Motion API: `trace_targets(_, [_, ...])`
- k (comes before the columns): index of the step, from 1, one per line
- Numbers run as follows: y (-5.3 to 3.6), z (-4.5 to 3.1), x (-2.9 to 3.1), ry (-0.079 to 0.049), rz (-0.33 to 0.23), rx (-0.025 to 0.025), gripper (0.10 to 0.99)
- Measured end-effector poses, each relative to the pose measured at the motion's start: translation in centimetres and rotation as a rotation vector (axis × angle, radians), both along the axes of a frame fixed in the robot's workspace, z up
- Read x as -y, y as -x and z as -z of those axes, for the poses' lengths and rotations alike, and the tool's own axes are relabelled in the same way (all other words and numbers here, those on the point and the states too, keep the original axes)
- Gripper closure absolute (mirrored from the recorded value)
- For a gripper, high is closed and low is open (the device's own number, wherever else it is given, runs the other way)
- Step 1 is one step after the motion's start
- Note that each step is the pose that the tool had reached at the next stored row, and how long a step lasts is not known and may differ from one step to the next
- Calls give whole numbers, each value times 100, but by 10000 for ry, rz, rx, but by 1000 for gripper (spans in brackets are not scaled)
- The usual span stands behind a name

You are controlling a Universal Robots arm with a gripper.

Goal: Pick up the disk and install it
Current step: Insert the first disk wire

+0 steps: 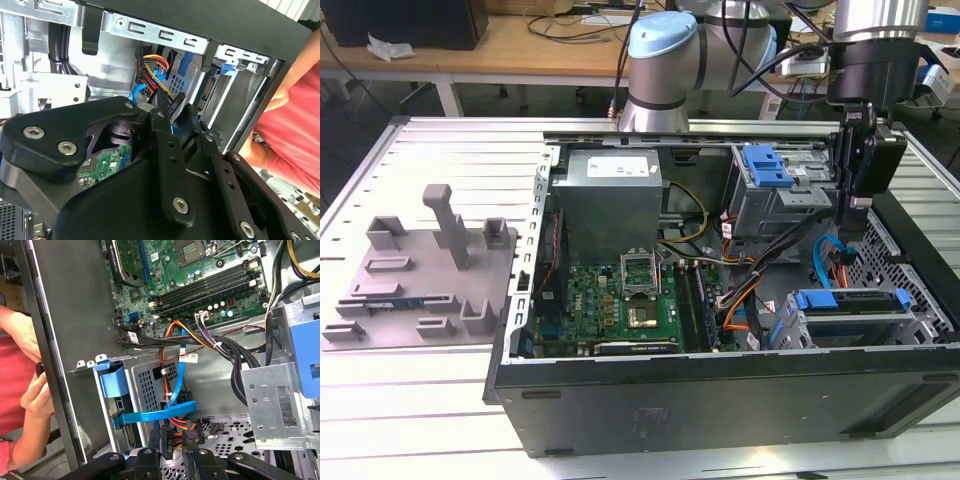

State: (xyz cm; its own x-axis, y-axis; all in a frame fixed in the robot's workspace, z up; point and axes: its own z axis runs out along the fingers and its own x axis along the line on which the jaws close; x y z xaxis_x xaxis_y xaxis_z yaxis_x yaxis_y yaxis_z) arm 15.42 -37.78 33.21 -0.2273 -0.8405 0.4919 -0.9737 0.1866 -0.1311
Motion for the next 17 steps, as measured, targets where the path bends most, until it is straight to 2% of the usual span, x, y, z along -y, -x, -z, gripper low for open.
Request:
trace_targets(3, [0, 24, 0, 3, 0, 0, 773])
trace_targets(11, [-4, 25, 10, 26, 1, -6, 773])
trace_targets(17, [-9, 26, 9, 182, 1, -5, 773])
